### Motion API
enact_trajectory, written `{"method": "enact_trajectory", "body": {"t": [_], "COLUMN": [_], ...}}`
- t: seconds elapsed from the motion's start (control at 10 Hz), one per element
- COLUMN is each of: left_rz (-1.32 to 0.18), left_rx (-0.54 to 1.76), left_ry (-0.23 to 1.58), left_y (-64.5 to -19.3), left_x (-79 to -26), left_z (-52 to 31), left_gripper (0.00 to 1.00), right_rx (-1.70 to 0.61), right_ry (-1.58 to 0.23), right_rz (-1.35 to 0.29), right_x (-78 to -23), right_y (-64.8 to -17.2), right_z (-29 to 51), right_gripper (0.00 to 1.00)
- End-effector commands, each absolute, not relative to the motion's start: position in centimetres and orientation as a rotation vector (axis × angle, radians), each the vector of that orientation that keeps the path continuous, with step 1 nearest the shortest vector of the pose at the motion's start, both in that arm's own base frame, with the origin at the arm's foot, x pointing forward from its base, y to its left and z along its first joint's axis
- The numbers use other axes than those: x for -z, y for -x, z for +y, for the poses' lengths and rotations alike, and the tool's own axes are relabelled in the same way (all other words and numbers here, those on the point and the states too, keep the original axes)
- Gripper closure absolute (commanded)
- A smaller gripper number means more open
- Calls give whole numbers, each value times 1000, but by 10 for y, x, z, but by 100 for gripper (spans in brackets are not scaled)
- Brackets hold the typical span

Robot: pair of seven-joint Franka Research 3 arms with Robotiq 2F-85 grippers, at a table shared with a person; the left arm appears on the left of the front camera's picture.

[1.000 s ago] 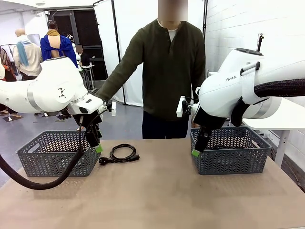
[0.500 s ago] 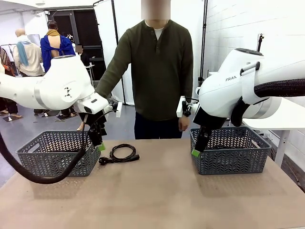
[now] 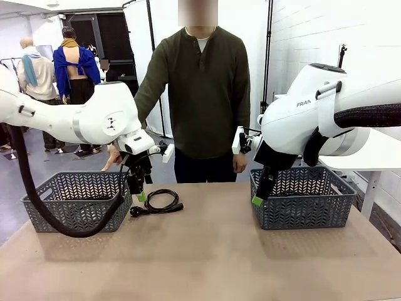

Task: Organize the cables according to human instructions.
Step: Pick up a bundle of cables and place it in the basket indicated by the human.

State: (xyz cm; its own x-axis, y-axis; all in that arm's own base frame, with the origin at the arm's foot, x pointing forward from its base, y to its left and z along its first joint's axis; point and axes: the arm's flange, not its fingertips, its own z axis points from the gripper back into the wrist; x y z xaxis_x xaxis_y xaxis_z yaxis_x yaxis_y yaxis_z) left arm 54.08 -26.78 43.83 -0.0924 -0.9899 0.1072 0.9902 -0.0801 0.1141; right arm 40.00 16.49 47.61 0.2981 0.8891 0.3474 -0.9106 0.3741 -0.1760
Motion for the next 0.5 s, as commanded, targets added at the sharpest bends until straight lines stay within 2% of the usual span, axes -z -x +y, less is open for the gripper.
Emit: {"method": "enact_trajectory", "body": {"t": [0.0,0.2,0.3,0.4], "left_rz": [-100,-97,-36,-24], "left_rx": [1683,1661,1629,1625], "left_ry": [-1,-2,-85,-88], "left_y": [-569,-581,-587,-591], "left_x": [-435,-420,-427,-418], "left_z": [-273,-279,-250,-269], "left_gripper": [0,0,0,0], "right_rx": [-1186,-1186,-1186,-1186], "right_ry": [-48,-48,-48,-48], "right_rz": [-422,-422,-422,-422], "right_x": [-475,-475,-475,-475], "right_y": [-400,-400,-400,-400], "right_z": [165,165,165,165], "right_gripper": [0,0,0,0]}}
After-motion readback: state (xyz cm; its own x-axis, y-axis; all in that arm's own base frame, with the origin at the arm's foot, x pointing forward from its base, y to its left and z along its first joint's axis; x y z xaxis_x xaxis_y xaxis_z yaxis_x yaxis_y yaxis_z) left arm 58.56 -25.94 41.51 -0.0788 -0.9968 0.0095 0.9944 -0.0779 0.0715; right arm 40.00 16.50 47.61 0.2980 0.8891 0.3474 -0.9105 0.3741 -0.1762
